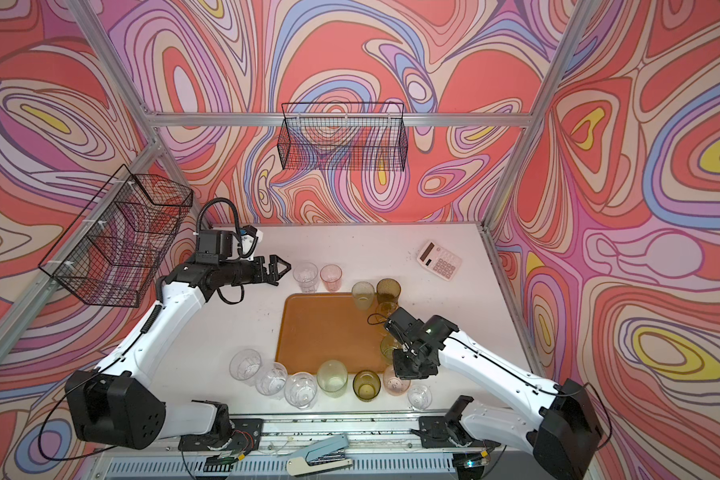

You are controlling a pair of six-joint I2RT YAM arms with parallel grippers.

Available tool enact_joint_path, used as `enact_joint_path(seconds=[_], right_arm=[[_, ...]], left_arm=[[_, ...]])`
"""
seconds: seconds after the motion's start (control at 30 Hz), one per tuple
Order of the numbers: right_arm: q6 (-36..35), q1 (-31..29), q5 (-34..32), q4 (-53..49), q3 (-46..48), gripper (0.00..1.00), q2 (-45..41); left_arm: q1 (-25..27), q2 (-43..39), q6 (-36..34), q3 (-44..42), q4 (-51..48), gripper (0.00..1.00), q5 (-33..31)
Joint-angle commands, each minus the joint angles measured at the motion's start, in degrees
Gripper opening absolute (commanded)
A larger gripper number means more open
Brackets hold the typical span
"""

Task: Place the glasses into the tray
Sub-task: 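Lower the right gripper onto the pink glass rim and close it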

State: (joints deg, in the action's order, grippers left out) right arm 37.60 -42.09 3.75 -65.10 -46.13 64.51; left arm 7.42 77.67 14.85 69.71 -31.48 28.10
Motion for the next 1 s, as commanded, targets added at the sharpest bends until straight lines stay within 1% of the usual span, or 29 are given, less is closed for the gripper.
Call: enact_joint_path(seconds=[0.0,0.97], right_arm=[[0.09,-0.28,-0.56,1.15,0.61,0.19,0.52],[-0.25,-0.26,-2.12,-0.16,1.04,0.05,0.53]], left_arm=[[0.16,-0.15,0.10,-0.37,0.11,1.00,0.29],[0.21,-0.06,0.01,-0.26,0.09,1.00,0.29]])
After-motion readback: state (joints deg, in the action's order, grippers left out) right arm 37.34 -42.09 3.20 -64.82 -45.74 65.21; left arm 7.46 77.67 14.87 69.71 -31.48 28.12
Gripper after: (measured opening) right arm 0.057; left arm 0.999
